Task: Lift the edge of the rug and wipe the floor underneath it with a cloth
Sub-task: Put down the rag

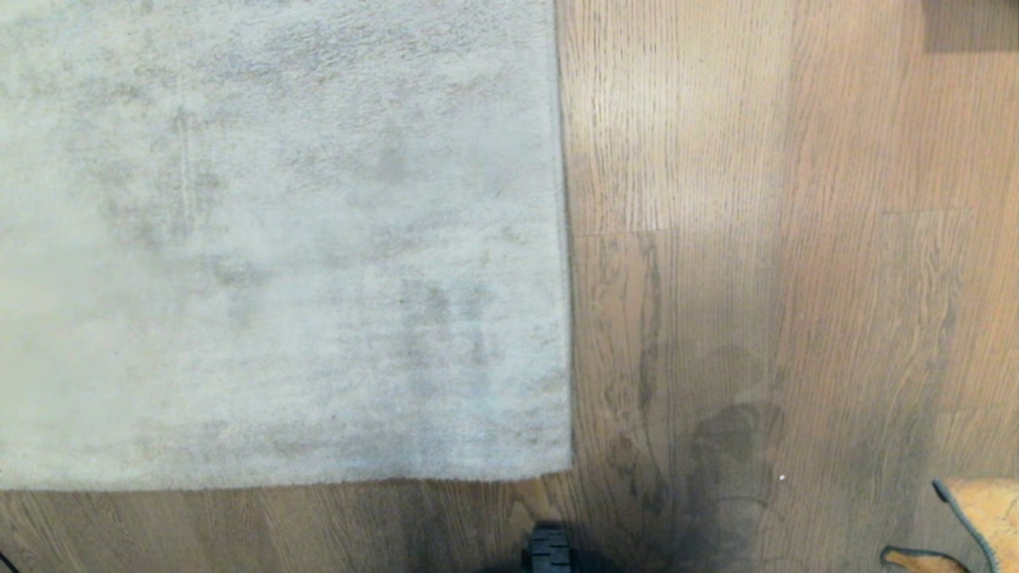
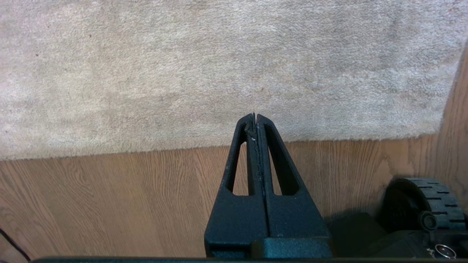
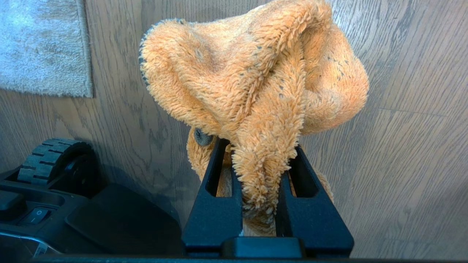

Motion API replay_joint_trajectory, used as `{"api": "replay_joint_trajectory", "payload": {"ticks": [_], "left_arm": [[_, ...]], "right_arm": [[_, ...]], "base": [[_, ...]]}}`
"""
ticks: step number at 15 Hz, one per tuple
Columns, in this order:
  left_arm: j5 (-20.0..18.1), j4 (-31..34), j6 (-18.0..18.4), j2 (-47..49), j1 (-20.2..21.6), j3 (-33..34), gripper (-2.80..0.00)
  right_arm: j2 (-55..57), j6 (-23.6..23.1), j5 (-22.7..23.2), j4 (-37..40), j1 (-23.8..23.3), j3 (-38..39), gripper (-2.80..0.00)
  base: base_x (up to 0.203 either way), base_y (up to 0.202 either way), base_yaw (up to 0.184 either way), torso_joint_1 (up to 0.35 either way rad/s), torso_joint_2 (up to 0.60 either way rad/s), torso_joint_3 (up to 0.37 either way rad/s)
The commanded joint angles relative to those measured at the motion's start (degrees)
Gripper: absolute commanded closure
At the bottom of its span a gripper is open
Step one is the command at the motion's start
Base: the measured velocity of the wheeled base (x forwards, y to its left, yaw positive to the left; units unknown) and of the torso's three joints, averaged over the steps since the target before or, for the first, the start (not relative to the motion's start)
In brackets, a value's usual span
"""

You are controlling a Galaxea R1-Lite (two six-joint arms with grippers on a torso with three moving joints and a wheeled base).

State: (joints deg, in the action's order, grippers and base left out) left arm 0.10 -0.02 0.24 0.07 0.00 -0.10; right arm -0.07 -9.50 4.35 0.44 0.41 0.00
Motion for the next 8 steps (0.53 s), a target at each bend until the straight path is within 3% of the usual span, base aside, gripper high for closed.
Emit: {"api": "replay_joint_trajectory", "payload": {"ticks": [1,8], "left_arm": [[-0.01,0.01,0.02,-0.07,0.00,0.01,0.00],[-0.01,0.02,-0.07,-0.07,0.00,0.01,0.00]], "right_arm": [[0.07,-0.08,0.04,0.00,0.02,0.00,0.00],[0.07,-0.08,0.04,0.00,0.02,0.00,0.00]], "base": [[0.000,0.000,0.000,0.000,0.00,0.000],[0.000,0.000,0.000,0.000,0.00,0.000]]}}
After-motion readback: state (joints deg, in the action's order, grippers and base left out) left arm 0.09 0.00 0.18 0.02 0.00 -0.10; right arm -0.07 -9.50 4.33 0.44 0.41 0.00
